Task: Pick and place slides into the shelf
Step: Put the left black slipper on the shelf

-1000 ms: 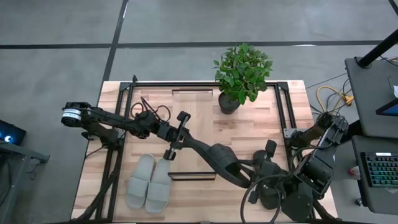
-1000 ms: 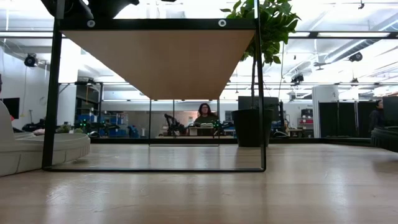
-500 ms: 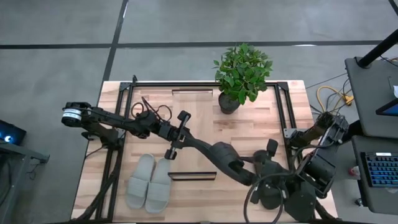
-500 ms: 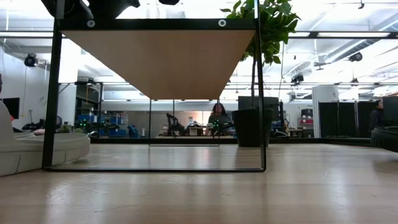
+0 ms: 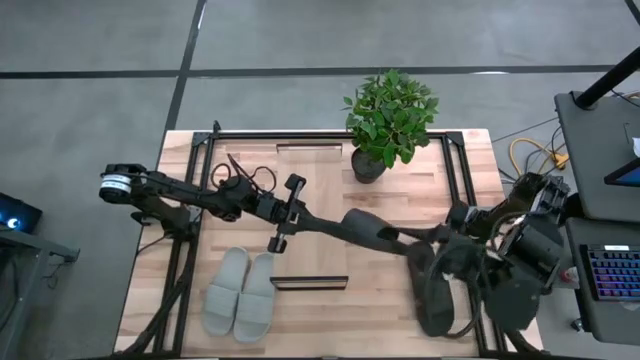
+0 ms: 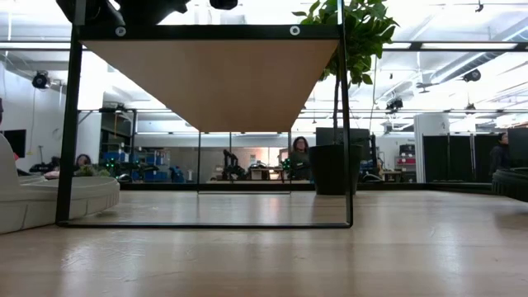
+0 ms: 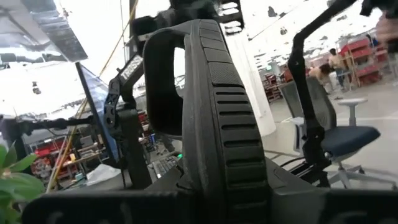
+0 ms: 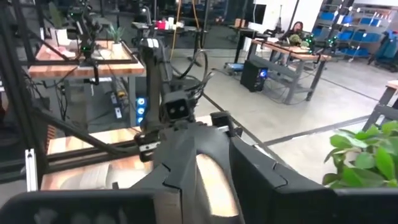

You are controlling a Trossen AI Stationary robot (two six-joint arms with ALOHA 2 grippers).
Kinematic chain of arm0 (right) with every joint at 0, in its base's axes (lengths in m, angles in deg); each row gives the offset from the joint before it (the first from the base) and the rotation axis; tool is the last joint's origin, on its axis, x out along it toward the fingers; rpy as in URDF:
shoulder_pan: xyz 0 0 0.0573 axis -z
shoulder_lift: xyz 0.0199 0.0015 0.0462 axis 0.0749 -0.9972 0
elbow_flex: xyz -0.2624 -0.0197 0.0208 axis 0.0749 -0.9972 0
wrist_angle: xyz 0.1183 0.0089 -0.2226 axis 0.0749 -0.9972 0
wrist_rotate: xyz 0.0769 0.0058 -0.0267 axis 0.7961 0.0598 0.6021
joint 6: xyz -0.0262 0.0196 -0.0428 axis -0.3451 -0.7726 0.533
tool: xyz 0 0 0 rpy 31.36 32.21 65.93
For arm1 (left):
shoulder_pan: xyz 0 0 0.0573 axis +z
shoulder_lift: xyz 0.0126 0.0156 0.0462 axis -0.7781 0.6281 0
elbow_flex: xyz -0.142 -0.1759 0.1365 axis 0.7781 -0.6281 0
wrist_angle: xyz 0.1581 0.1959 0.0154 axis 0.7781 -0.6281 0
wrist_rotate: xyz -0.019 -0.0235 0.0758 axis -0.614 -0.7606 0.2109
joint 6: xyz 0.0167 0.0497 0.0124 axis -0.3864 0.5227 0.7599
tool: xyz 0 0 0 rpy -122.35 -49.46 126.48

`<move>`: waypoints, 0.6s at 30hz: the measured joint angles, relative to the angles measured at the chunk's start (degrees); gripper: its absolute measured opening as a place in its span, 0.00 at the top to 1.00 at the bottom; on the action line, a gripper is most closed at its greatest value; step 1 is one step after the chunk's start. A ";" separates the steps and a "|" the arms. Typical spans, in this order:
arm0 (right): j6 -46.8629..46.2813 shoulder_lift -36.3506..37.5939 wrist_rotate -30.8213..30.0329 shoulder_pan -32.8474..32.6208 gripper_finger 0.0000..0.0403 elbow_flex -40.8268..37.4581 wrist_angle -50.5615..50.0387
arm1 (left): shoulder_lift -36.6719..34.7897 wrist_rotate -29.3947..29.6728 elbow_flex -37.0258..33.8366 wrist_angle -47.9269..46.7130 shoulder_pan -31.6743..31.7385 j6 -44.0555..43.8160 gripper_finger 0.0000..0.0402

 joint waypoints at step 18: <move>-0.78 0.91 -0.22 -3.26 0.83 -0.20 -4.38 | -11.08 17.72 -7.54 -11.21 -0.15 12.45 0.89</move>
